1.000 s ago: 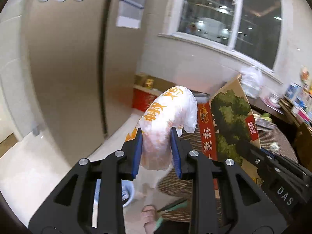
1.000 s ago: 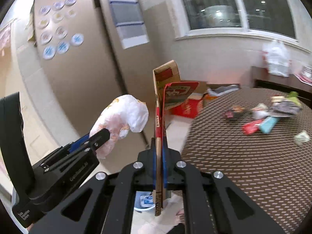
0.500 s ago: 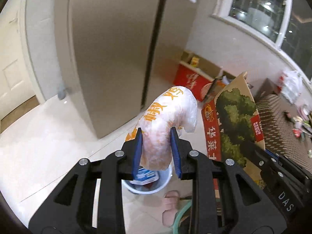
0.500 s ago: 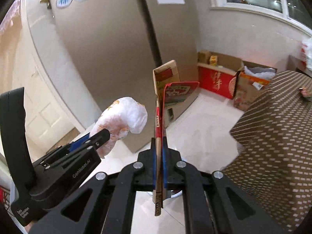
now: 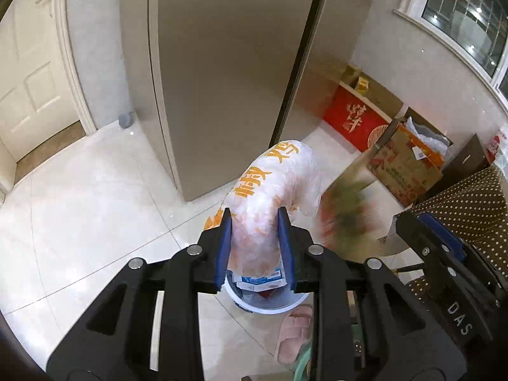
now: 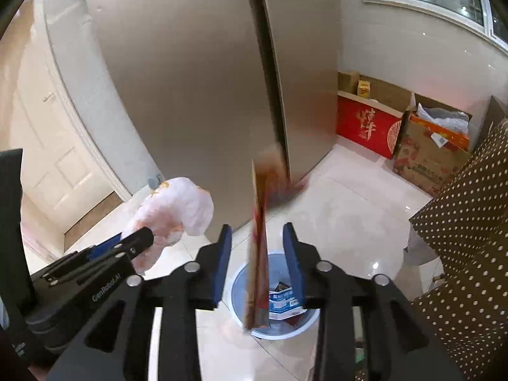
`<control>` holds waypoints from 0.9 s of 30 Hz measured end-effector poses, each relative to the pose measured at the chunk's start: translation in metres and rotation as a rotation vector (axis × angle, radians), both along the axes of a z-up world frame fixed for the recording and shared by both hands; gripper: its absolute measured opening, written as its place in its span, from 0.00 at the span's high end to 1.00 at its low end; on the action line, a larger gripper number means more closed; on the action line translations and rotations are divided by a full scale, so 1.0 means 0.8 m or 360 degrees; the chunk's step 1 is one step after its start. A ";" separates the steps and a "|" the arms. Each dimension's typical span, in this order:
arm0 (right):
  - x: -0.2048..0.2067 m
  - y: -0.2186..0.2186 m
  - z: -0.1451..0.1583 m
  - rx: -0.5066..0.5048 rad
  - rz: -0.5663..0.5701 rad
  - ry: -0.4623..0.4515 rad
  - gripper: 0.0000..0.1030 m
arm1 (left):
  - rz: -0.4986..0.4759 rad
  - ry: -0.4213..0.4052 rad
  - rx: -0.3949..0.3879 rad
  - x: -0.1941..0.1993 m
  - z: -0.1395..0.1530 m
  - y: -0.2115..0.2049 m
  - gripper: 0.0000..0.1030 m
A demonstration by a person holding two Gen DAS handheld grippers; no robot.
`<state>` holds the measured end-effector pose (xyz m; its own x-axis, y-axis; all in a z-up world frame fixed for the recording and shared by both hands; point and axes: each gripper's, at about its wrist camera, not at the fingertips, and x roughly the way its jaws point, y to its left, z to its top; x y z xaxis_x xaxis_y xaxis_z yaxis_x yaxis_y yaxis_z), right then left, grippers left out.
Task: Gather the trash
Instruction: 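Drop the cardboard packet from the right tool while the left tool drops the white bag into the blue bin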
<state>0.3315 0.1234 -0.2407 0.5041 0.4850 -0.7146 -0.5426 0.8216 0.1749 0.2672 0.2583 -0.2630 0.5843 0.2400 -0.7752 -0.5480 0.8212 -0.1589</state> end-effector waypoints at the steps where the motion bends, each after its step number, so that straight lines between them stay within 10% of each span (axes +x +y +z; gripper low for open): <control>1: 0.001 0.000 -0.004 -0.0014 -0.0005 0.0004 0.66 | -0.0004 0.0005 -0.0003 0.002 -0.002 0.002 0.73; 27: 0.003 -0.039 -0.002 -0.0011 -0.0114 -0.0067 0.53 | -0.0146 0.0049 -0.0041 0.042 -0.021 -0.010 0.69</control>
<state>0.3341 0.0920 -0.2421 0.5672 0.4417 -0.6951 -0.4890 0.8597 0.1473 0.3007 0.2504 -0.2802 0.5785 0.1663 -0.7985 -0.4757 0.8640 -0.1648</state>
